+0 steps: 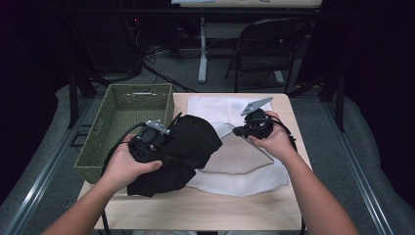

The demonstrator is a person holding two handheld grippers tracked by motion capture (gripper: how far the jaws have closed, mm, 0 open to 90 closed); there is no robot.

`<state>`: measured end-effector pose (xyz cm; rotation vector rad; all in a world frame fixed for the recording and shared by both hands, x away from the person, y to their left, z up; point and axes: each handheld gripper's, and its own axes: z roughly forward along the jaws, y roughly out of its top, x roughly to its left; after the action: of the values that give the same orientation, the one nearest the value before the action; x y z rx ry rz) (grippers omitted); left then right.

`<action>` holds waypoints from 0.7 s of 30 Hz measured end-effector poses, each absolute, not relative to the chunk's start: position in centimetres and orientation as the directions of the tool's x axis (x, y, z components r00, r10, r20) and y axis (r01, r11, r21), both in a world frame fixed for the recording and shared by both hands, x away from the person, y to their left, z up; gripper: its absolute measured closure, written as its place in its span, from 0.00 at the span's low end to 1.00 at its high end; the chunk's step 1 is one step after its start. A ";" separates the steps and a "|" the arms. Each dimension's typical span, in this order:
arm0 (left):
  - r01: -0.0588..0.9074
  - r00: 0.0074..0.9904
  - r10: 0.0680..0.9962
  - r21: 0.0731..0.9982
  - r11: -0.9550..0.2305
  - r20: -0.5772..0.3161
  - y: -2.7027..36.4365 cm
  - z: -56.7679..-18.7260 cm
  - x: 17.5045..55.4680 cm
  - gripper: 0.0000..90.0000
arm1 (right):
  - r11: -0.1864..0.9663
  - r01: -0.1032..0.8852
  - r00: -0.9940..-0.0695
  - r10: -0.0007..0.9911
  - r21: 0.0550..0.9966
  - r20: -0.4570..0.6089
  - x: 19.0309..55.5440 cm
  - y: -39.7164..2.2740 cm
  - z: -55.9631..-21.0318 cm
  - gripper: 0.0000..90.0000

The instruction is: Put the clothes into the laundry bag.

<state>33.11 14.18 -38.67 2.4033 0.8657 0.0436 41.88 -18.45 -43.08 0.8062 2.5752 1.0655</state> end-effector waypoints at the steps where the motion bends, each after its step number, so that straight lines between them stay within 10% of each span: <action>1: 0.574 0.790 0.591 0.532 -0.623 -0.161 14.0 -38.7 33.0 0.69 | 0.581 0.398 -0.820 0.573 0.710 -0.009 41.9 -18.4 -43.1 0.99; 21: 0.536 0.827 0.536 0.520 -0.665 -0.168 11.2 -40.2 32.5 0.69 | 0.576 0.403 -0.818 0.575 0.712 -0.002 41.9 -18.5 -43.1 0.99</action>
<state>32.54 11.19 -40.19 2.4400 0.7861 -0.0004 41.90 -18.47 -43.06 0.8130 2.5753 1.0758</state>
